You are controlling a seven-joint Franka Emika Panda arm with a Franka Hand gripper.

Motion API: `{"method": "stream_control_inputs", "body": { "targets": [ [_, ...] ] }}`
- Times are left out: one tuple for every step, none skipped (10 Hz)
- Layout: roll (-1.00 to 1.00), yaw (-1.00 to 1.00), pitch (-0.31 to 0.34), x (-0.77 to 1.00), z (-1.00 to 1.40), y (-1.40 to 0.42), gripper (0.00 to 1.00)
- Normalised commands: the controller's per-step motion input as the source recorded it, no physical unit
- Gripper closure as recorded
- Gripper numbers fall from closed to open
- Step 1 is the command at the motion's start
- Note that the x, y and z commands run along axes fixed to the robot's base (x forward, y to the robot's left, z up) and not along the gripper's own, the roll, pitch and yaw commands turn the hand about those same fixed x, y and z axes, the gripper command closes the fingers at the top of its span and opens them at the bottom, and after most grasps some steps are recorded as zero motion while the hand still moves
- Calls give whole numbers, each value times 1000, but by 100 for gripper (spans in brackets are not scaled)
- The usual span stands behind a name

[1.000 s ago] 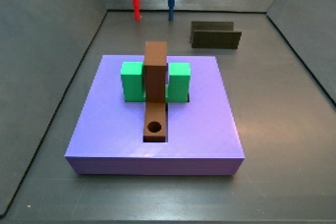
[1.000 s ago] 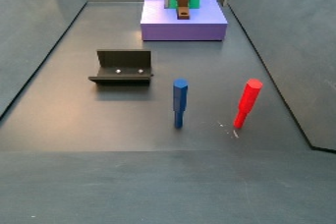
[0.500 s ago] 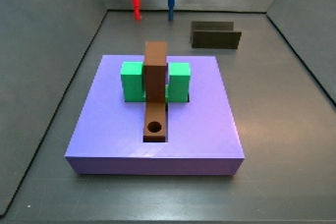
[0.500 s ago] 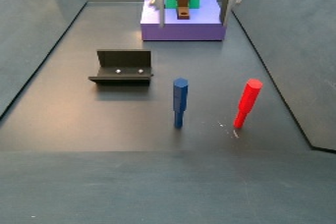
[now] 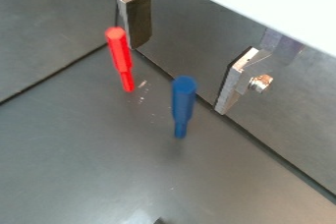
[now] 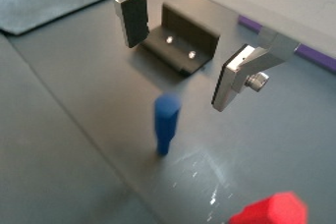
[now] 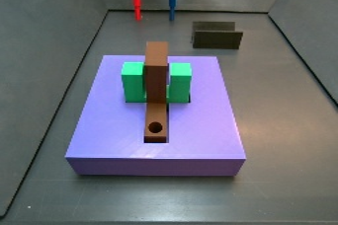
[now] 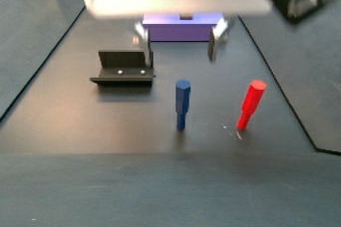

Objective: Pick up the blue object. Move up. Move to above the board. Insert the blue object.
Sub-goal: Pick up the blue object.

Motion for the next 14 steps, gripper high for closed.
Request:
{"method": "stream_control_inputs", "body": {
  "targets": [
    [-110, -83, -54, 6, -554, 317, 0],
    [-97, -129, -66, 0, -589, 311, 0],
    [-93, -126, -63, 0, -497, 180, 0],
    [-56, -114, -43, 6, -483, 109, 0],
    [-49, -117, -24, 31, -383, 11, 0],
    [0, -117, 0, 0, -211, 0, 0],
    [0, -106, 0, 0, -206, 0, 0],
    [0, -94, 0, 0, -149, 0, 0],
    [0, -117, 0, 0, -94, 0, 0],
    [0, -140, 0, 0, -63, 0, 0],
    [0, -137, 0, 0, -20, 0, 0],
    [0, -106, 0, 0, 0, 0, 0],
    [0, -123, 0, 0, 0, 0, 0],
    [10, -140, 10, 0, 9, 0, 0]
  ]
}}
